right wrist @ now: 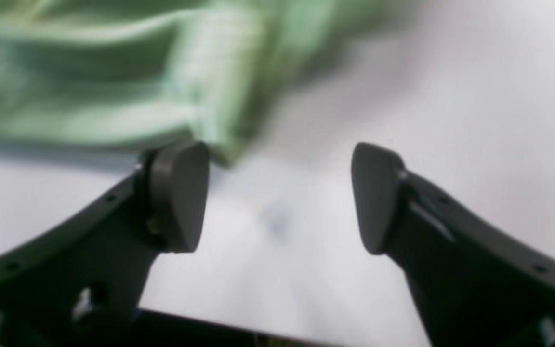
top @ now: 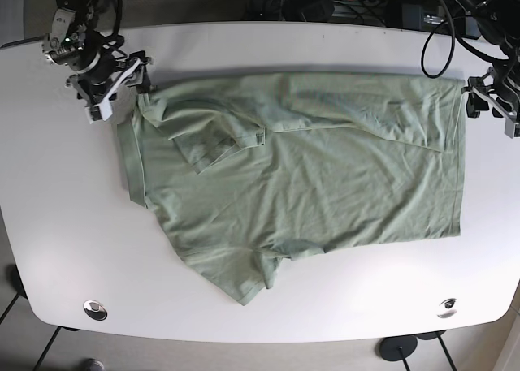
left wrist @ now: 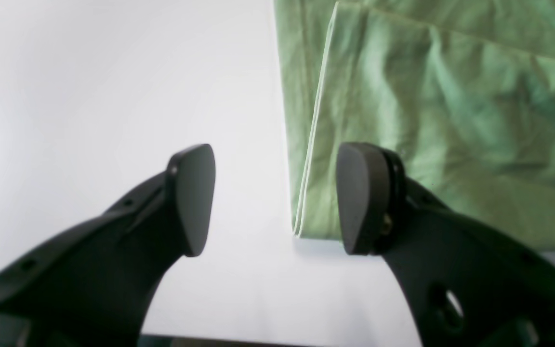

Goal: Fold the T-shirt properly
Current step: 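Pull the held edge away from the shirt body with both grippers, then release the edge and move both grippers to the shirt's hem side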

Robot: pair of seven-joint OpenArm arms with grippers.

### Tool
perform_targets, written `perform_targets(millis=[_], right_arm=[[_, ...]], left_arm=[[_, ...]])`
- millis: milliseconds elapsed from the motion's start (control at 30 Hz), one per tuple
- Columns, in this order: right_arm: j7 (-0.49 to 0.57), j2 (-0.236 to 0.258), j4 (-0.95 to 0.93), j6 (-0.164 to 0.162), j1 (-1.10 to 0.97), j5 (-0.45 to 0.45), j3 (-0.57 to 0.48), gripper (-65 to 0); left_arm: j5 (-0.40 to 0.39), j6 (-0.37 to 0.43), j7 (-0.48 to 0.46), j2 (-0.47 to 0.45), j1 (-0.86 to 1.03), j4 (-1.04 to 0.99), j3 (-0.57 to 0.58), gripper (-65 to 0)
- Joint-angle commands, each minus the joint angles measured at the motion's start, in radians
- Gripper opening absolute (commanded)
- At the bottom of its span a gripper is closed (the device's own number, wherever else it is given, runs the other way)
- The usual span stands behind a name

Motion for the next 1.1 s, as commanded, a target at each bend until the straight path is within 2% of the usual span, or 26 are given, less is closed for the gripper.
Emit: perform_targets(millis=[33, 67, 100, 133, 167, 233, 300, 333, 367, 433, 467, 533, 567, 600, 667, 833, 1033, 1100], right_arm=[[0.018, -0.009, 0.057, 0.007, 0.001, 0.014, 0.064, -20.5], [0.018, -0.011, 0.063, 0.027, 0.004, 0.015, 0.076, -20.5], [0.018, -0.002, 0.065, 0.082, 0.006, 0.015, 0.078, -20.6], [0.018, -0.002, 0.065, 0.119, 0.007, 0.017, 0.079, -20.6], [0.014, -0.002, 0.065, 0.173, 0.023, 0.038, 0.075, -20.6], [0.010, -0.005, 0.049, 0.173, 0.030, 0.067, 0.067, -20.6], [0.014, -0.014, 0.016, 0.173, 0.047, 0.052, 0.018, -20.6], [0.014, -0.016, -0.003, 0.173, 0.066, 0.035, 0.007, -20.6], [0.014, -0.017, -0.027, 0.173, 0.079, 0.009, 0.005, -20.6], [0.016, -0.017, -0.067, 0.173, 0.084, -0.003, 0.001, -22.5], [0.016, -0.017, -0.087, 0.173, 0.086, -0.005, -0.001, -26.3], [0.016, -0.017, -0.139, 0.173, 0.112, -0.002, -0.002, -44.2], [0.016, -0.017, -0.162, 0.173, 0.118, -0.005, -0.002, -56.3], [0.016, -0.014, -0.181, 0.173, 0.119, -0.006, -0.002, -62.8], [0.016, -0.012, -0.196, 0.173, 0.119, 0.000, 0.001, -61.8], [0.016, -0.011, -0.138, 0.173, 0.078, 0.000, 0.012, -63.3], [0.016, -0.017, -0.044, 0.173, -0.028, 0.000, 0.062, -63.3], [0.011, -0.017, -0.035, 0.173, -0.066, 0.001, 0.114, -63.3]], left_arm=[[-0.013, -0.001, -0.015, -0.023, -0.011, 0.009, 0.027, -27.8], [-0.013, -0.001, -0.015, -0.022, -0.009, 0.012, 0.044, -27.8], [-0.013, -0.001, -0.015, -0.019, -0.009, 0.010, 0.073, -27.8], [-0.012, -0.001, -0.015, -0.006, -0.009, 0.009, 0.090, -27.8], [-0.012, -0.001, -0.016, 0.020, -0.009, 0.013, 0.108, -27.8], [-0.012, -0.001, -0.016, 0.047, -0.009, 0.019, 0.130, -27.9], [-0.012, 0.000, -0.016, 0.064, -0.009, 0.015, 0.134, -28.7], [-0.012, 0.000, -0.016, 0.073, -0.011, 0.009, 0.134, -31.4], [-0.001, 0.000, -0.016, 0.087, -0.009, 0.009, 0.136, -36.7], [0.053, 0.000, -0.016, 0.106, -0.011, 0.007, 0.136, -41.9], [0.086, 0.000, -0.021, 0.121, -0.014, 0.007, 0.136, -44.0], [0.174, -0.001, -0.094, 0.153, -0.011, 0.009, 0.137, -49.9], [0.214, -0.001, -0.134, 0.169, -0.008, 0.009, 0.139, -53.1], [0.241, -0.001, -0.137, 0.172, -0.008, 0.007, 0.137, -54.4], [0.270, -0.001, -0.136, 0.172, -0.008, 0.007, 0.137, -55.3], [0.270, -0.001, -0.134, 0.165, 0.032, 0.009, 0.130, -55.3], [0.266, -0.001, -0.133, 0.172, 0.136, 0.082, 0.128, -55.0], [0.266, -0.001, -0.131, 0.178, 0.176, 0.122, 0.130, -54.9]])
